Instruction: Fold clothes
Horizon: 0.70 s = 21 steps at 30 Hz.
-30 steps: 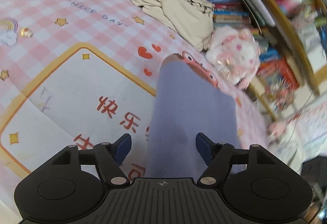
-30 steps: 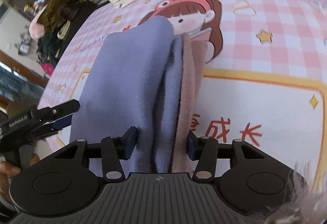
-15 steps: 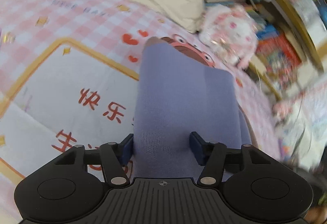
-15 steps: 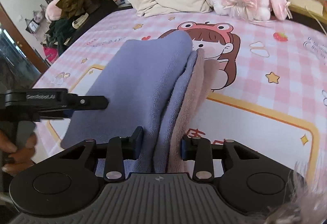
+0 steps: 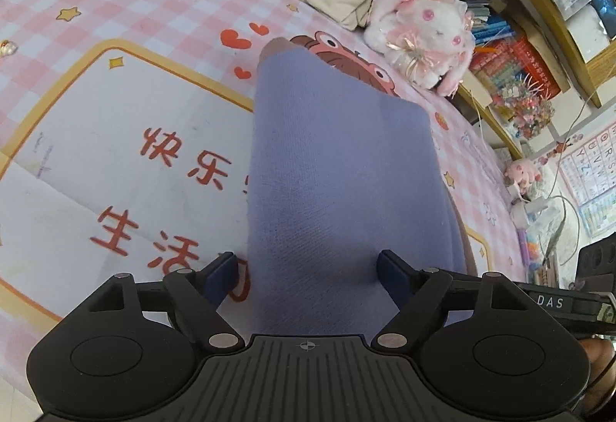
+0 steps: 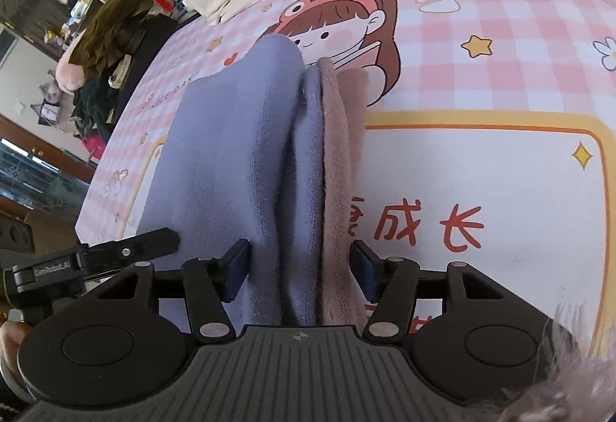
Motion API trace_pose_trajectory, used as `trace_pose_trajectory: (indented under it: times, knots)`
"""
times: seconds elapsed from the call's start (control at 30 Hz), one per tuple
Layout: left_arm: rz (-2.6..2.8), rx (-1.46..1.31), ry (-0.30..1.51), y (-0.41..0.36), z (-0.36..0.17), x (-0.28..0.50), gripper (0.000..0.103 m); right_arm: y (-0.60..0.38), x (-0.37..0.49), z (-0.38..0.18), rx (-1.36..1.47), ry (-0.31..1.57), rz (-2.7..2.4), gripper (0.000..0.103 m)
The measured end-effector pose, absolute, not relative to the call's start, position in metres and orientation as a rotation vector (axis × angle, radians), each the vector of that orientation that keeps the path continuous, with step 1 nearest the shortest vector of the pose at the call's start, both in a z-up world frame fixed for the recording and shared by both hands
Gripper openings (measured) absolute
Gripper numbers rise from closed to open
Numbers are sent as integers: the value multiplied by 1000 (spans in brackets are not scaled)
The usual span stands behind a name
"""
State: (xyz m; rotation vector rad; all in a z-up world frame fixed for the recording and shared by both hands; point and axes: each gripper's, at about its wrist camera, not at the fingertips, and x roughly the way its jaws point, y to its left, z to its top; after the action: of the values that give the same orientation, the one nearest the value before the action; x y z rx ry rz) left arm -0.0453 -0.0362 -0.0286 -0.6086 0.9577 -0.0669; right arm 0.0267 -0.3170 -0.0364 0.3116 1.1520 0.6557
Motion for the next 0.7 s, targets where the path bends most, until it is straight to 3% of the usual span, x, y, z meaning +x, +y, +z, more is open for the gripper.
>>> trace_pose_trajectory:
  times: [0.2, 0.33, 0.43, 0.53, 0.63, 0.7]
  knots:
    - [-75, -561, 970, -46, -26, -38, 81, -312, 28, -36, 284, 1150, 676, 55]
    - [-61, -519, 978, -56, -25, -34, 79, -307, 27, -35, 257, 1141, 684, 41]
    - [-32, -456, 975, -68, -18, -37, 69, -297, 17, -26, 134, 1074, 699, 36]
    - [-27, -360, 956, -81, -8, -41, 66, -292, 12, -22, 71, 1050, 698, 36]
    - [-36, -394, 974, -74, -12, -40, 71, -301, 18, -29, 145, 1091, 690, 39]
    - [-48, -443, 988, -66, -17, -39, 74, -307, 24, -34, 202, 1127, 674, 48]
